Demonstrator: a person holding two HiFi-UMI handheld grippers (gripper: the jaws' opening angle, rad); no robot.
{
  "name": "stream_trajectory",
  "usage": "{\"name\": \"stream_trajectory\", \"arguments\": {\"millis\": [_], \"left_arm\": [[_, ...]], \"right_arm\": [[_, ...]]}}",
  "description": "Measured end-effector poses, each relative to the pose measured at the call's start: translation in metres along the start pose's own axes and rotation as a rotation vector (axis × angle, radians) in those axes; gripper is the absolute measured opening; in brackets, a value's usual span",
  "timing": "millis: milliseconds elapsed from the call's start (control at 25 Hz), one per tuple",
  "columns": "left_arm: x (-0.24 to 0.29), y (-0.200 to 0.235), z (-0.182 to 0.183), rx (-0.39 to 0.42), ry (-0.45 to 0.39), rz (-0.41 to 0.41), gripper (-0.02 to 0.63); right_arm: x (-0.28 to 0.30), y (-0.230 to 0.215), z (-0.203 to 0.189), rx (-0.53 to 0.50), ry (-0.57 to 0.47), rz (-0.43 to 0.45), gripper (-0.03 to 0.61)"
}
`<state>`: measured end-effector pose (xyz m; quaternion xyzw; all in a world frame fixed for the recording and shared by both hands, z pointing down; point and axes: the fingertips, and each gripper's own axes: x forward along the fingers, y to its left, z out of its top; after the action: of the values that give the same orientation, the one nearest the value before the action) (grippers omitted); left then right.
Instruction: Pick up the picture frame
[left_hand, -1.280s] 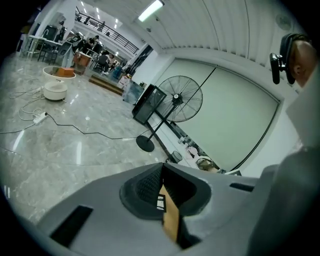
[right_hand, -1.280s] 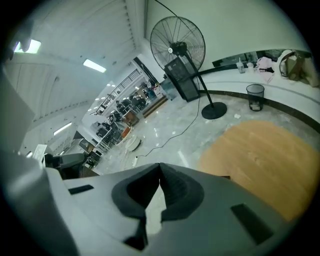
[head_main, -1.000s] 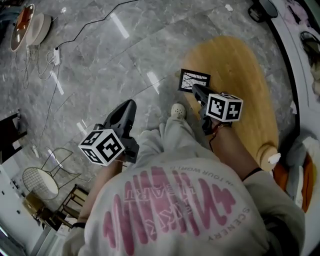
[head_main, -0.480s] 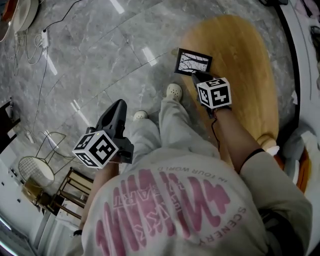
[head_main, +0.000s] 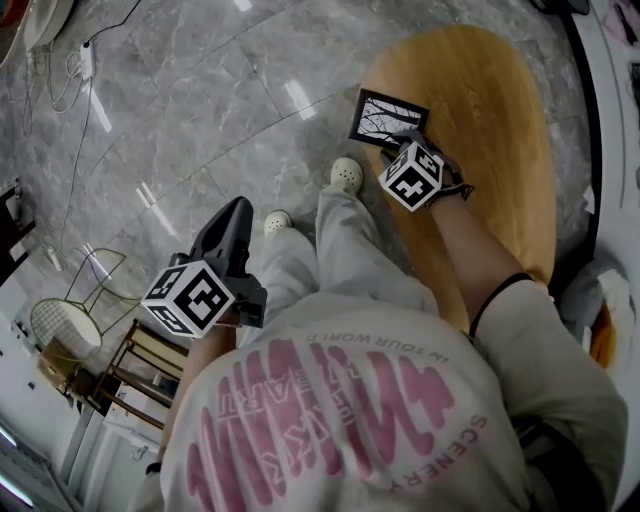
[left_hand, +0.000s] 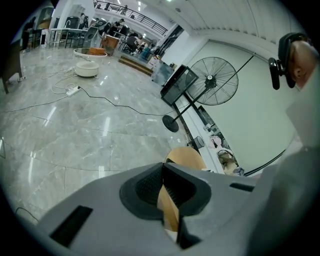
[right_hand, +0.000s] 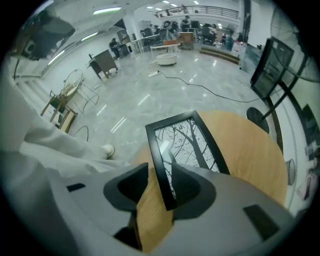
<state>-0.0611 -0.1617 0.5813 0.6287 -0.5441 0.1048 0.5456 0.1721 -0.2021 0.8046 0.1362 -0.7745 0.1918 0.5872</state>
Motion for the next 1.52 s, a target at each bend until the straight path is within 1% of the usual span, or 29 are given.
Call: {"name": "stream_trajectory", "arguments": {"millis": [40,120,160,200,280,400,560,640,720,840,1040,1080,1160,1280,1360,1440,1520], "left_arm": [[-0.001,0.002,0.000,-0.003,0.001,0.004,0.003],[-0.001,0.006,0.000,-0.008,0.002,0.012,0.003],[-0.001,0.008,0.001,-0.008,0.003,0.015,0.003],[0.000,0.010,0.002,-0.008,0.003,0.016,0.003],[0.002,0.012,0.003,-0.009,0.002,0.011,0.003],[0.008,0.007,0.004,-0.007,0.000,-0.017,0.003],[0.010,0.002,0.000,0.015,0.010,-0.057,0.003],[0.008,0.005,-0.003,0.020,0.014,-0.066,0.003],[0.004,0.011,-0.005,0.027,0.015,-0.078,0.003],[-0.008,0.018,-0.011,0.043,0.018,-0.095,0.003],[-0.038,0.030,-0.017,0.072,-0.001,-0.136,0.003],[-0.046,0.034,-0.017,0.080,-0.006,-0.138,0.003],[-0.063,0.044,-0.017,0.095,-0.014,-0.135,0.003],[-0.086,0.058,-0.013,0.110,-0.035,-0.137,0.003],[-0.098,0.064,-0.012,0.121,-0.046,-0.147,0.003],[-0.109,0.066,-0.014,0.140,-0.048,-0.160,0.003],[-0.120,0.063,-0.017,0.161,-0.049,-0.175,0.003]], "right_arm": [[0.004,0.001,-0.003,-0.031,0.014,-0.009,0.150],[0.010,0.001,-0.006,-0.052,0.026,-0.040,0.153],[0.012,-0.001,-0.006,-0.053,0.026,-0.062,0.125],[0.013,-0.002,-0.005,-0.055,0.029,-0.081,0.112],[0.015,-0.002,-0.004,-0.061,0.047,-0.101,0.110],[0.016,0.000,-0.005,-0.086,0.063,-0.112,0.103],[0.016,0.000,-0.005,-0.131,0.086,-0.150,0.089],[0.016,0.002,-0.005,-0.121,0.103,-0.166,0.083],[0.016,0.005,-0.006,-0.085,0.124,-0.171,0.077],[0.015,0.023,-0.013,0.012,0.162,-0.151,0.071],[0.007,0.075,-0.029,0.180,0.183,-0.130,0.069],[0.005,0.087,-0.033,0.224,0.187,-0.124,0.069],[0.001,0.112,-0.038,0.346,0.181,-0.099,0.069],[-0.007,0.143,-0.040,0.569,0.143,-0.054,0.069],[-0.015,0.158,-0.037,0.697,0.105,-0.039,0.069],[-0.025,0.171,-0.029,0.805,0.040,-0.015,0.068],[-0.041,0.182,-0.022,0.891,-0.032,0.009,0.069]]}}
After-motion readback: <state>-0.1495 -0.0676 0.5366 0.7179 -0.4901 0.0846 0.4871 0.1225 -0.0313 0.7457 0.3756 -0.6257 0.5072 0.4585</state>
